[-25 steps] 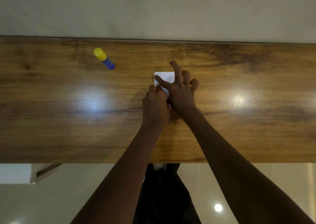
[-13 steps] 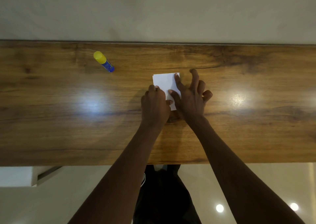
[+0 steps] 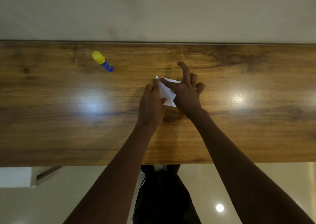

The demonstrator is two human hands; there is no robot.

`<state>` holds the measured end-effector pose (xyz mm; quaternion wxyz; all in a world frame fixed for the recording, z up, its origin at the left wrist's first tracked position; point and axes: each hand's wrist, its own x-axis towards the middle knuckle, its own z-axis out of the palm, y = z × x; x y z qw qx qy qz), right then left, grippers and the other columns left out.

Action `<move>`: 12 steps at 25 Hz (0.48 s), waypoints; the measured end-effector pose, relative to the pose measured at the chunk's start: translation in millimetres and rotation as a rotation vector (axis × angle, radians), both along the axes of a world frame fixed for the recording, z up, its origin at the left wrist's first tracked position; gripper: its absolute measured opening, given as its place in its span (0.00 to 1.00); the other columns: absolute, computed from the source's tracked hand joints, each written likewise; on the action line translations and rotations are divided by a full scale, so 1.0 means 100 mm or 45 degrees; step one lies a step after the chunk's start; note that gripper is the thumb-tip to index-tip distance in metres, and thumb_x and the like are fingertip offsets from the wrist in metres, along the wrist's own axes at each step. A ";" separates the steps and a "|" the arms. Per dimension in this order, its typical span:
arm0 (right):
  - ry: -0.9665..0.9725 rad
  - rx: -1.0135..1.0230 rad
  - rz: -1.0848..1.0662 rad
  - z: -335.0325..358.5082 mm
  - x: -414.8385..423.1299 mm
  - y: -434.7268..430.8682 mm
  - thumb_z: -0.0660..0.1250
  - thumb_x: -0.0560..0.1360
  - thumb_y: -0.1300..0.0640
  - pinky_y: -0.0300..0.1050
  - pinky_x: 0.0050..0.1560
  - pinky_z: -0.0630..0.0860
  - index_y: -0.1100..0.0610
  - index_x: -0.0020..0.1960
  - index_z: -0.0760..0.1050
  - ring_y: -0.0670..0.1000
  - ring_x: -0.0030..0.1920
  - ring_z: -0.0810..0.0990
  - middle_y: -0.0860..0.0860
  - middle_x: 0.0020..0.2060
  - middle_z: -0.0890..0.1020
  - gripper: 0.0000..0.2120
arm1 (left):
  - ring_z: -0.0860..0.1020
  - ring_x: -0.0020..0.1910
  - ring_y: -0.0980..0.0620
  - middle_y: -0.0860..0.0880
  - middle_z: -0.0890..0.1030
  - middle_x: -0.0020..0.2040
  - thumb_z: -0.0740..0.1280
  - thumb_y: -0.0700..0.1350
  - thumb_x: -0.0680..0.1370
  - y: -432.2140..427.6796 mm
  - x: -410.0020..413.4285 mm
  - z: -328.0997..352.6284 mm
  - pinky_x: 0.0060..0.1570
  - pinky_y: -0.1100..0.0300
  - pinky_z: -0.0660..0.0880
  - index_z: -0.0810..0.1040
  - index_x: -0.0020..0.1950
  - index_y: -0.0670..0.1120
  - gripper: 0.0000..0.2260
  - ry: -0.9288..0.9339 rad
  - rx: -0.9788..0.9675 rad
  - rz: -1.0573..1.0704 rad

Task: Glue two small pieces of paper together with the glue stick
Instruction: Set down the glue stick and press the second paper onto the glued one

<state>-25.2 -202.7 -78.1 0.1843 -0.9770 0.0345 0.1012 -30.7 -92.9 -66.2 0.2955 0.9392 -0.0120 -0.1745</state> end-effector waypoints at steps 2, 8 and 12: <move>0.012 -0.026 -0.058 -0.02 -0.05 0.02 0.67 0.69 0.64 0.60 0.58 0.58 0.38 0.64 0.63 0.60 0.65 0.55 0.54 0.73 0.51 0.31 | 0.69 0.65 0.46 0.41 0.69 0.66 0.64 0.40 0.76 0.00 0.00 -0.02 0.59 0.59 0.70 0.55 0.72 0.41 0.28 0.024 0.017 0.001; 0.102 -0.071 -0.259 -0.07 -0.41 -0.06 0.70 0.67 0.53 0.64 0.61 0.55 0.40 0.69 0.52 0.56 0.66 0.45 0.55 0.73 0.46 0.37 | 0.71 0.63 0.43 0.39 0.68 0.67 0.65 0.43 0.76 -0.01 0.05 0.00 0.60 0.54 0.71 0.54 0.73 0.41 0.30 0.065 0.203 -0.067; 0.070 -0.081 -0.399 -0.06 -0.58 -0.17 0.66 0.70 0.51 0.63 0.60 0.57 0.43 0.68 0.51 0.53 0.63 0.47 0.49 0.69 0.46 0.33 | 0.73 0.62 0.42 0.40 0.68 0.67 0.65 0.43 0.76 -0.02 0.04 0.00 0.60 0.54 0.71 0.55 0.73 0.41 0.29 0.066 0.209 -0.055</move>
